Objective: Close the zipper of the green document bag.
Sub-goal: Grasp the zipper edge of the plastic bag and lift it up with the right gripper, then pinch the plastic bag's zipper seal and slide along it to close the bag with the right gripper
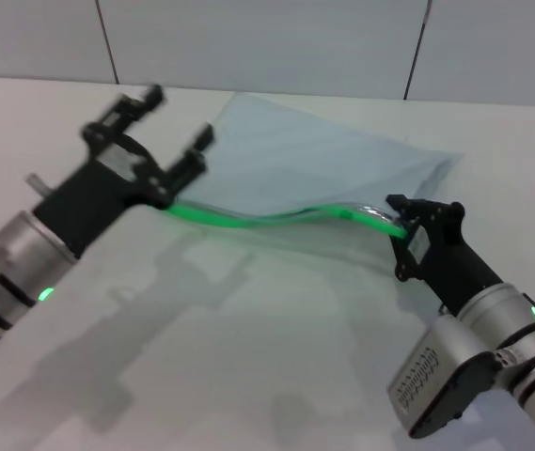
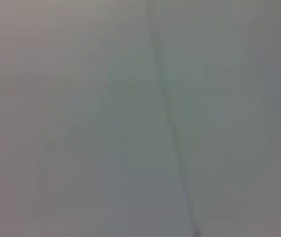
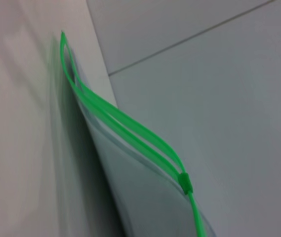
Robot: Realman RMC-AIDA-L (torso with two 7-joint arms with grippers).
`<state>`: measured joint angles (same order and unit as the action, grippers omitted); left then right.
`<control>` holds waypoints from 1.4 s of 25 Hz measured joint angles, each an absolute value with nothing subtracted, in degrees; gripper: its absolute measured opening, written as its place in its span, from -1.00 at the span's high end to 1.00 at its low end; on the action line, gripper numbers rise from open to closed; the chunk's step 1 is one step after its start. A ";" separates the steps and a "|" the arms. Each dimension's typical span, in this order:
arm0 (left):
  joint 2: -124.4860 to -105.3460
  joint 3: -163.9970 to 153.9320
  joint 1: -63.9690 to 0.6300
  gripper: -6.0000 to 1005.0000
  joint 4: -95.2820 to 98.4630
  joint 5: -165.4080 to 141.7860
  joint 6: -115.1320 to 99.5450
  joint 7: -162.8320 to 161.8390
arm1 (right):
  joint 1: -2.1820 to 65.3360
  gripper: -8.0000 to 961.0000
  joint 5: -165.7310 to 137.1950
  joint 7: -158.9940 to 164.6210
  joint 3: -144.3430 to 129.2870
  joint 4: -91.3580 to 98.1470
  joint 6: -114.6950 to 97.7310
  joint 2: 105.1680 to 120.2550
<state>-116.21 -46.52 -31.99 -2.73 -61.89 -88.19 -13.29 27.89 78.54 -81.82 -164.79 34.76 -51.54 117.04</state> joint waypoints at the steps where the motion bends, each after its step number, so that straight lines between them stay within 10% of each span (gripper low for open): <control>1: -116.22 -46.59 -32.42 -0.38 -2.61 -63.55 -87.58 -12.53 | 28.24 0.89 78.17 -81.77 -164.79 35.03 -51.45 117.01; 35: -116.82 -55.37 -35.30 -0.36 -2.77 -71.00 -78.53 12.12 | 26.93 0.89 67.22 -78.25 -164.79 37.30 -53.03 116.89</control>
